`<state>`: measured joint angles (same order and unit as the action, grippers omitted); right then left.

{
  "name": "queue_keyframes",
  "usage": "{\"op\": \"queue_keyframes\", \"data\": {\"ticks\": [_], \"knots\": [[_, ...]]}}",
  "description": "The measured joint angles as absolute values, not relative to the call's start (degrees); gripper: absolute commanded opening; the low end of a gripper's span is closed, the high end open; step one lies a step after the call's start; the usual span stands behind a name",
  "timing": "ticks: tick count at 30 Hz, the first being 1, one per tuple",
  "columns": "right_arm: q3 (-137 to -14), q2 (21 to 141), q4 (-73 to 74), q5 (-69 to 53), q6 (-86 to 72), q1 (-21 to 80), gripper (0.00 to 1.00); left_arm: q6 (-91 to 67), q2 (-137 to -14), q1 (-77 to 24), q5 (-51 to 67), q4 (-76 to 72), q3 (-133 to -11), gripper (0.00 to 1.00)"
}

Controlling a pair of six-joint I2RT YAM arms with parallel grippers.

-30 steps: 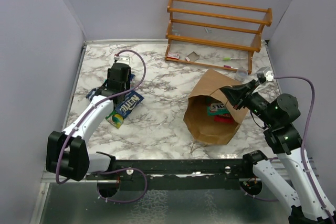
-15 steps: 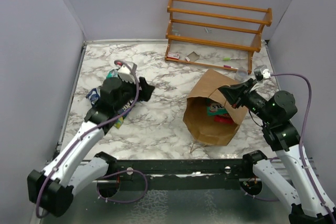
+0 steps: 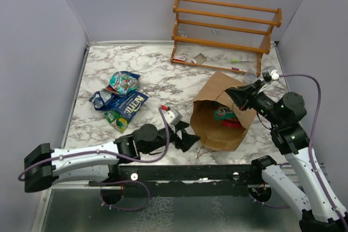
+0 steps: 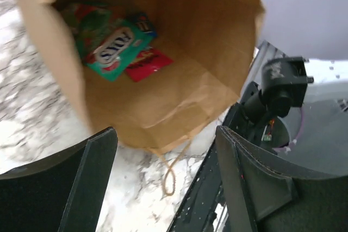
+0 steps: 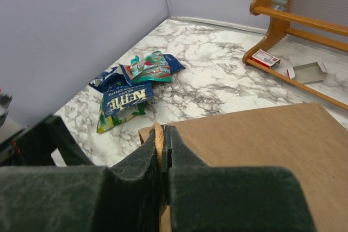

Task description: Take the snacks out of the paper bag

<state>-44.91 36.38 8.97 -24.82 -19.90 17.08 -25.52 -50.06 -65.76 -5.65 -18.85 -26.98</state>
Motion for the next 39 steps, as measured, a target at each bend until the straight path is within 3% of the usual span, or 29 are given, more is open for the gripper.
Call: {"op": "queue_keyframes", "data": {"ticks": [4,7,16,31,39], "knots": [[-44.91,36.21,8.99,-24.84,-19.9,17.08,0.02,-19.4,-61.01,-75.94,-12.32,-26.26,-29.17,0.74],[-44.91,35.88,9.04,-24.82,-19.88,17.08,0.02,-14.79,-72.55,-78.56,-16.21,-29.23,-33.82,0.52],[-44.95,34.87,9.58,-24.82,-19.51,17.08,0.02,-2.02,-95.11,-78.81,-25.12,-36.16,-44.51,0.42],[-45.91,34.44,9.91,-24.95,-19.22,17.08,0.02,2.15,-115.28,-68.16,-24.82,-39.75,-60.51,0.44],[-45.91,34.44,9.91,-25.34,-19.25,17.08,0.02,0.97,-120.75,-66.65,-22.2,-39.4,-67.42,0.73]]}}
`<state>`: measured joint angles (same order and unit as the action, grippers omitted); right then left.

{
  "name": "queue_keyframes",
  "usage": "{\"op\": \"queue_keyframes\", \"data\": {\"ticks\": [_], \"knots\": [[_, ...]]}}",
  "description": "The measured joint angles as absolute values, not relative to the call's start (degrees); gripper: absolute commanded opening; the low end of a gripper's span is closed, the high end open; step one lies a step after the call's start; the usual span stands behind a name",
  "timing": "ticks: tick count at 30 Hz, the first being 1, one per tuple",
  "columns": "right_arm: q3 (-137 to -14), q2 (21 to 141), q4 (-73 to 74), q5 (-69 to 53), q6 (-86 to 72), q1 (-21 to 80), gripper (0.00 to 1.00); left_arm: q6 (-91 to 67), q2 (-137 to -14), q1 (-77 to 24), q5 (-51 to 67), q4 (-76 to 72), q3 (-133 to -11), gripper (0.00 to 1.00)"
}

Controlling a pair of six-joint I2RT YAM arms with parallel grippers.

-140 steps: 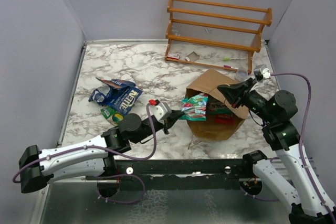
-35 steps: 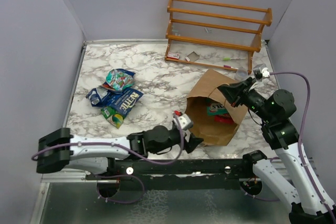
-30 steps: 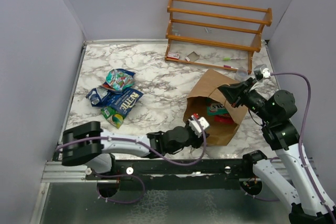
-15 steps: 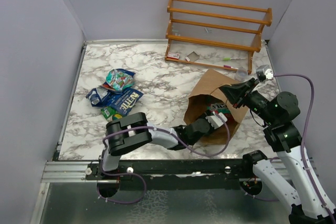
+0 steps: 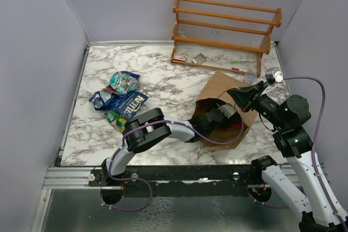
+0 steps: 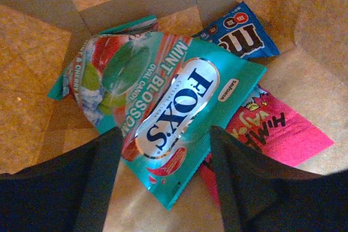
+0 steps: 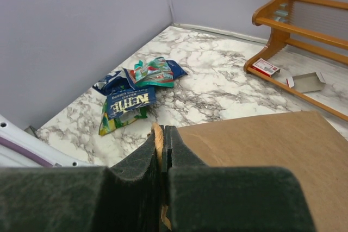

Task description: Take the snacks out of the paper bag

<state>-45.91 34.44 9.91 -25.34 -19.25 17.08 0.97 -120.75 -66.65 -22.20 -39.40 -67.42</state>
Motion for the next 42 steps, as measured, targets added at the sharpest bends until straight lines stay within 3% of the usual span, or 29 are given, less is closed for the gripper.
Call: {"op": "queue_keyframes", "data": {"ticks": [4,8,13,16,20,23,27,34,42], "knots": [[-45.91,34.44,9.91,-25.41,-19.25,17.08,0.02,-0.43,-123.87,-66.37,-21.8,-39.57,-69.95,0.94],[-45.91,34.44,9.91,-25.61,-19.25,17.08,0.02,-1.02,-127.46,-65.65,-22.04,-39.86,-72.95,0.99],[-45.91,34.44,9.93,-26.02,-19.25,17.08,0.02,-2.46,-130.5,-64.34,-22.55,-40.82,-75.59,0.98],[-45.91,34.46,9.93,-26.24,-19.27,17.08,0.02,-3.11,-132.09,-63.35,-22.55,-41.04,-77.73,0.86],[-45.91,34.61,9.96,-26.26,-19.27,17.08,0.02,-3.36,-134.08,-62.35,-21.89,-41.06,-80.36,0.55],[-45.91,34.61,9.98,-26.24,-19.25,17.08,0.02,-3.51,-134.15,-62.08,-21.08,-41.06,-80.34,0.38],[-45.91,34.74,10.24,-26.24,-19.25,17.08,0.02,-3.31,-134.15,-61.87,-20.16,-41.25,-80.18,0.22],[-45.91,34.87,10.5,-26.24,-19.22,17.08,0.02,-3.05,-131.61,-61.43,-18.26,-41.47,-76.25,0.0],[-45.91,34.87,10.5,-26.22,-19.18,17.08,0.02,-3.09,-123.7,-61.3,-16.86,-39.13,-70.19,0.0]]}}
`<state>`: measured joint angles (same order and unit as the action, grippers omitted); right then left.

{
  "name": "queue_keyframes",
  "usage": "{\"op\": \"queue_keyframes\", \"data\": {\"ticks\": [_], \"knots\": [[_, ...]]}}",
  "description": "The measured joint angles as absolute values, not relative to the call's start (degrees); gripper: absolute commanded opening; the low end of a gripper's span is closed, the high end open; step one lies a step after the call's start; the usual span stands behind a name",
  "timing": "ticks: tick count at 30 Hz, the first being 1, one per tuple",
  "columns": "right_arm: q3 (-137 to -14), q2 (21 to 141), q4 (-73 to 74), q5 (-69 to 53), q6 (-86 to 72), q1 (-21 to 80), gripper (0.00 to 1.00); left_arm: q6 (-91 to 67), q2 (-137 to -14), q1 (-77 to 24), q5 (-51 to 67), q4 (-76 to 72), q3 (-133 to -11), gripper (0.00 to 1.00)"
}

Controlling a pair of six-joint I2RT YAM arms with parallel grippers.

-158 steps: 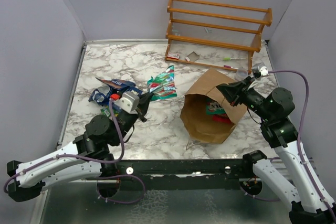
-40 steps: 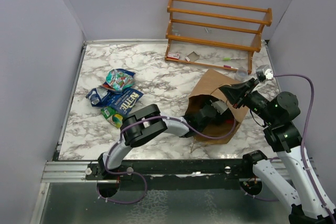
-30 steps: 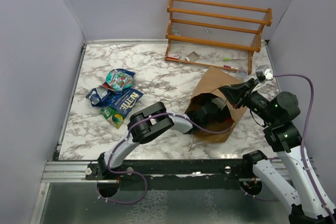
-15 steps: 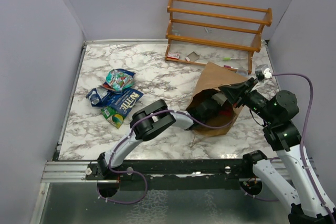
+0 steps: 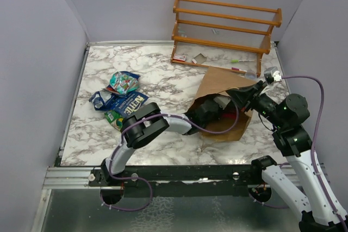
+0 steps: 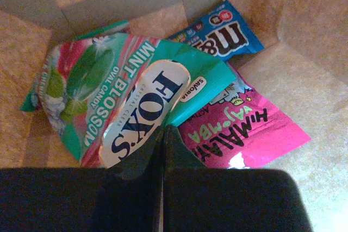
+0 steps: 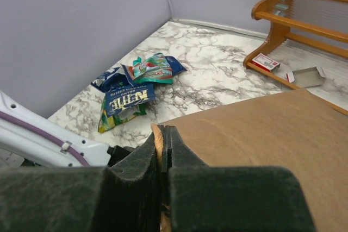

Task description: Take the snacks out of the paper bag

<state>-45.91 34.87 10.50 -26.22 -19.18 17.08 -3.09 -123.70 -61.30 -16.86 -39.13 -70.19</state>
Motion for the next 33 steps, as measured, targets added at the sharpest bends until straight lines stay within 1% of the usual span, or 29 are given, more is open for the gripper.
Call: {"op": "queue_keyframes", "data": {"ticks": [7,19,24,33], "knots": [[-45.91,34.87,10.41,-26.22,-19.16,17.08,0.02,-2.37,-115.77,-63.66,-16.71,-38.3,-65.47,0.0],[-45.91,35.42,10.44,-24.47,-17.63,17.08,0.02,0.38,-101.65,-73.43,-19.2,-38.28,-50.17,0.0],[-45.93,35.59,10.44,-21.74,-17.67,17.08,0.02,-0.08,-92.03,-74.02,-20.91,-36.99,-45.17,0.0],[-46.46,37.1,10.33,-14.39,-18.92,17.08,0.02,-0.19,-73.58,-75.05,-20.97,-28.21,-44.47,0.0]]}}
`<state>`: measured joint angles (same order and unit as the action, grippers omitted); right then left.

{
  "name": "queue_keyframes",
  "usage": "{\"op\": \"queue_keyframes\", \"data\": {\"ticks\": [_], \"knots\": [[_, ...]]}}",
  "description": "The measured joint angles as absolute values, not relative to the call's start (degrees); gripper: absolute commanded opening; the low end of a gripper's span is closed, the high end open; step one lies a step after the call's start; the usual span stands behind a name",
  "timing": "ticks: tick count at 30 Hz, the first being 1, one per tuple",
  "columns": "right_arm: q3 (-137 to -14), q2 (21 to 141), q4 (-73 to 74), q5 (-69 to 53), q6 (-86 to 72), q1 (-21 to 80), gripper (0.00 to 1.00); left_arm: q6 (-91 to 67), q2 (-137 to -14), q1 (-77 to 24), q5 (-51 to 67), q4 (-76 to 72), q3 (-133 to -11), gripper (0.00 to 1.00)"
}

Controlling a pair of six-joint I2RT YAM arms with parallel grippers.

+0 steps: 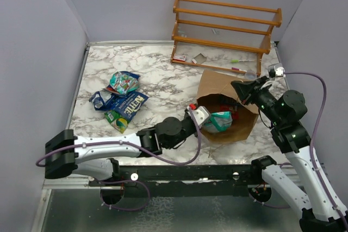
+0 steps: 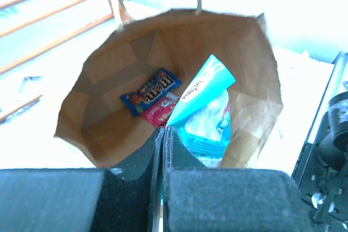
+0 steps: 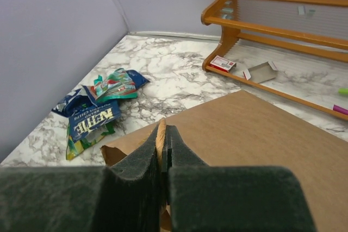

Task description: Take the snacks out of the paper bag

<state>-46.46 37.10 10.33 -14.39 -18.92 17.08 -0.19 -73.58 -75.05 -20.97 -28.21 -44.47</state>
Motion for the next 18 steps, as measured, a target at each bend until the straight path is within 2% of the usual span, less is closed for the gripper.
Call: {"op": "queue_keyframes", "data": {"ticks": [10,18], "knots": [[-48.84,43.27,8.6,-11.14,-19.27,17.08,0.02,2.7,-60.49,-75.13,-21.32,-16.21,-52.9,0.0],[-50.87,44.75,8.56,-7.9,-18.74,17.08,0.02,6.17,-59.27,-73.03,-34.63,-7.88,-61.71,0.0]]}}
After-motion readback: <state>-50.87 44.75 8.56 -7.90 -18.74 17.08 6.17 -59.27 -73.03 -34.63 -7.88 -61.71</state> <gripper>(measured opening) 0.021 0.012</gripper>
